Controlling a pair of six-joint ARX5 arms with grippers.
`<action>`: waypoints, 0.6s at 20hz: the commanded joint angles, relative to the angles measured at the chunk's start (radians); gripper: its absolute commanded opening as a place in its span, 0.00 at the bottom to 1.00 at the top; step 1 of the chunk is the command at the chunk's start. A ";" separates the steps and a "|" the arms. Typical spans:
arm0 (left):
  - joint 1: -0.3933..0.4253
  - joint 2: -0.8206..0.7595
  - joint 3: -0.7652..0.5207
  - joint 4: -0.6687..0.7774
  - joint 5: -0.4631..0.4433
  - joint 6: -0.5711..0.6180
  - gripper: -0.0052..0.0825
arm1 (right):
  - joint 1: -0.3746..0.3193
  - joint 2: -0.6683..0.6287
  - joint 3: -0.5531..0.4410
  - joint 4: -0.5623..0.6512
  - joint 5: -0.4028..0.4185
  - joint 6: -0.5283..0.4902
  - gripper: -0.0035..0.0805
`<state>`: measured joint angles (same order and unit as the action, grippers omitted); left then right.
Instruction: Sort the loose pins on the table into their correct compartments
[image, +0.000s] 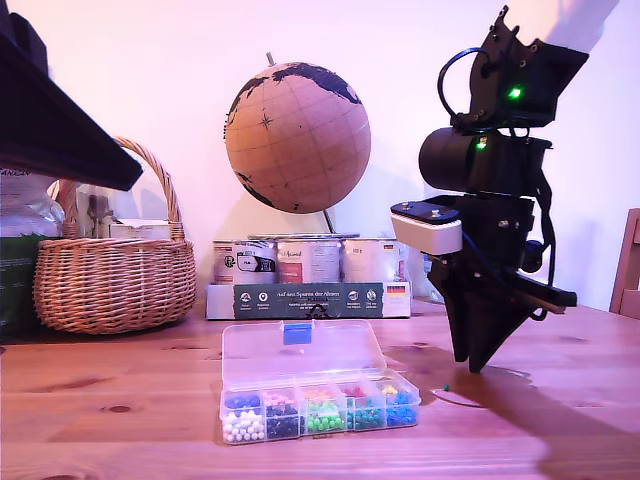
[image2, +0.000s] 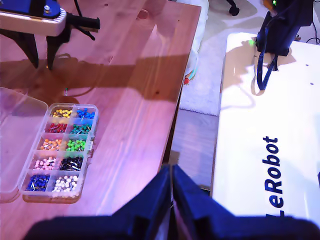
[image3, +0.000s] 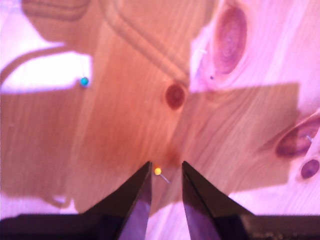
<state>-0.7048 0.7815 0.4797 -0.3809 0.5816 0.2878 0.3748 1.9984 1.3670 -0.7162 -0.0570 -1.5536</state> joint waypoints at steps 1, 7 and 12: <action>-0.001 0.005 0.002 0.006 0.000 -0.003 0.03 | 0.004 0.058 0.015 -0.027 0.002 0.016 0.24; -0.001 0.005 0.002 0.006 0.000 -0.002 0.03 | 0.004 0.062 0.022 -0.068 0.005 0.039 0.23; -0.001 0.005 0.002 0.006 -0.008 -0.002 0.03 | 0.004 0.068 0.022 -0.068 0.006 0.037 0.23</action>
<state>-0.7048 0.7815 0.4797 -0.3817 0.5743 0.2878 0.3748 2.0155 1.3972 -0.7788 -0.0525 -1.5185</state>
